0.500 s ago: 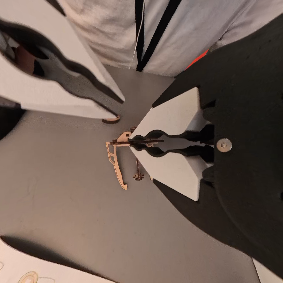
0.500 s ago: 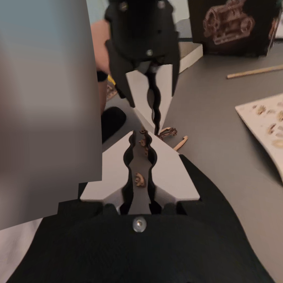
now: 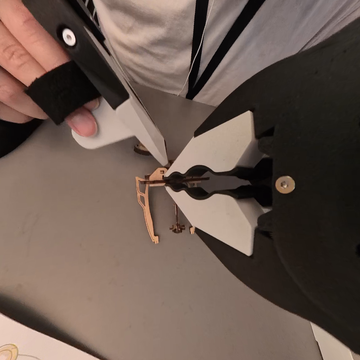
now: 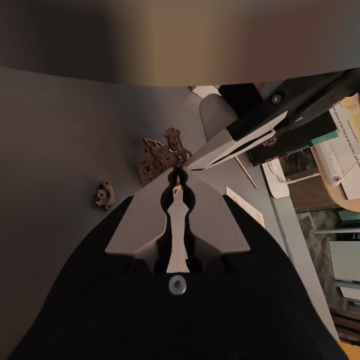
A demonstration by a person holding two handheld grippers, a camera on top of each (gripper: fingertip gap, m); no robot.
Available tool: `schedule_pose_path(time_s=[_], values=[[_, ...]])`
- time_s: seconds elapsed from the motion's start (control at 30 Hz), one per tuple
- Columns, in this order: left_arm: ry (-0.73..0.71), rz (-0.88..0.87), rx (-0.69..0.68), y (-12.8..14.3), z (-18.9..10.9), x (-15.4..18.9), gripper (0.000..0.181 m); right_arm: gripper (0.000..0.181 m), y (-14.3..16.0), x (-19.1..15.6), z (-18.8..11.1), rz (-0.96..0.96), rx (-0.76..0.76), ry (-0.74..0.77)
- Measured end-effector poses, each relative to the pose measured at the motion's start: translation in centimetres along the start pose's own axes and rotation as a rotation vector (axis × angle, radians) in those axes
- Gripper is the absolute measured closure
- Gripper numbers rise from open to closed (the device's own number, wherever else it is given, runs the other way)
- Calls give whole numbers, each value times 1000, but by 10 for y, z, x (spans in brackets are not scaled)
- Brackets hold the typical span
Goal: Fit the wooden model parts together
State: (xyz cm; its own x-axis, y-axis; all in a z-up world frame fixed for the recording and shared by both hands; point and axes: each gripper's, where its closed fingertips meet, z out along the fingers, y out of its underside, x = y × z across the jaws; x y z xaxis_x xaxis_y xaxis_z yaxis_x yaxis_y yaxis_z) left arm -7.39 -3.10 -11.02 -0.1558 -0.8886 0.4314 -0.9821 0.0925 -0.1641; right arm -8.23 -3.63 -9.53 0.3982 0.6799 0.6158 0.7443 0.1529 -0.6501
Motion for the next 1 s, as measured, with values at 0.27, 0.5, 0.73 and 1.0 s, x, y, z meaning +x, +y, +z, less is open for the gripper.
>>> schedule_pose_path(time_s=[0.27, 0.5, 0.73, 1.0], values=[[-7, -41, -9, 1, 1, -6, 181, 174, 3, 6, 2, -96, -32, 33], [19, -39, -21, 2, 4, -1, 181, 175, 5, 2, 3, -102, -38, 7], [36, -36, -32, 4, 5, 2, 181, 174, 4, -2, 1, -106, -39, 8], [42, -29, -40, 4, 6, 4, 181, 172, 5, -4, 0, -77, -16, -2]])
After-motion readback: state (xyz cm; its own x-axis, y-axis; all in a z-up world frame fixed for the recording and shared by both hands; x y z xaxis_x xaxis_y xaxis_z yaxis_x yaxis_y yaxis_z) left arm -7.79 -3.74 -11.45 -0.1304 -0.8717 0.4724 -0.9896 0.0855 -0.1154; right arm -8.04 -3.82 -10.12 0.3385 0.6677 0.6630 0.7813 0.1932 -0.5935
